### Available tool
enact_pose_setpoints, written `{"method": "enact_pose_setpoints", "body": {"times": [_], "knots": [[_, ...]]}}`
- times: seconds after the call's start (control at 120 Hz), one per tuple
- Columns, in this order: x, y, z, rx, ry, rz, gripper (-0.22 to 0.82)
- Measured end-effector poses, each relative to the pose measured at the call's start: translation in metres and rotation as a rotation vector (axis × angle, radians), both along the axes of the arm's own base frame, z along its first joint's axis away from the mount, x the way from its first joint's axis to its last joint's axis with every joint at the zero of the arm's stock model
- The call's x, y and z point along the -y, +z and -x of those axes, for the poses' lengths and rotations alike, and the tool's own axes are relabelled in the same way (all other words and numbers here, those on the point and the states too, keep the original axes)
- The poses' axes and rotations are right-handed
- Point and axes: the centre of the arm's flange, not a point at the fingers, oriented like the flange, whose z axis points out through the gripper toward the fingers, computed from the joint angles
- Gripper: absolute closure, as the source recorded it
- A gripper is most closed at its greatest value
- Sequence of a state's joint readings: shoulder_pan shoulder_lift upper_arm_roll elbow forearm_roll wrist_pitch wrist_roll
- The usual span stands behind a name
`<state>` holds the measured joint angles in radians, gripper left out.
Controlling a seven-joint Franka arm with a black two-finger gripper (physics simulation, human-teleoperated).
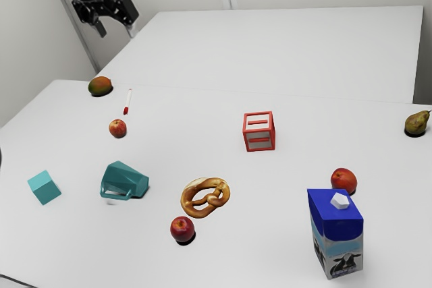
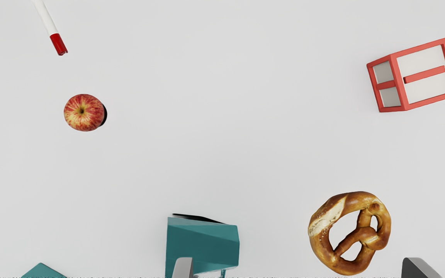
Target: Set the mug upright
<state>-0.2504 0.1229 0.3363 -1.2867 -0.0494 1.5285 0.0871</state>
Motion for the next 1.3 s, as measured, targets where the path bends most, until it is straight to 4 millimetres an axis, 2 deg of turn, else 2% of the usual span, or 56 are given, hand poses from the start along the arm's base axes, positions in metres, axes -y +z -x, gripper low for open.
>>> {"method": "enact_pose_setpoints", "body": {"times": [0.067,0.117,0.2,0.25,0.283,0.35,0.383,0.425,0.5,0.608,0.75,0.933,1.142,1.3], "knots": [[0.000,0.002,0.004,-0.003,-0.005,0.002,0.02],[-0.002,-0.007,0.014,-0.029,-0.010,0.015,0.02],[-0.013,-0.038,0.038,-0.108,-0.006,0.058,0.02],[-0.021,-0.072,0.056,-0.178,-0.002,0.100,0.02],[-0.040,-0.094,0.071,-0.216,0.025,0.139,0.02],[-0.118,-0.142,0.105,-0.271,0.173,0.234,0.02],[-0.144,-0.168,0.120,-0.292,0.227,0.276,0.02],[-0.158,-0.195,0.132,-0.308,0.260,0.316,0.02],[-0.170,-0.235,0.143,-0.314,0.294,0.380,0.02],[-0.186,-0.273,0.143,-0.283,0.337,0.451,0.02],[-0.220,-0.318,0.137,-0.227,0.417,0.558,0.02],[-0.256,-0.349,0.130,-0.086,0.455,0.719,0.02],[-0.249,-0.377,0.112,0.021,0.384,0.870,0.02],[-0.247,-0.395,0.110,0.063,0.324,0.915,0.02]]}}
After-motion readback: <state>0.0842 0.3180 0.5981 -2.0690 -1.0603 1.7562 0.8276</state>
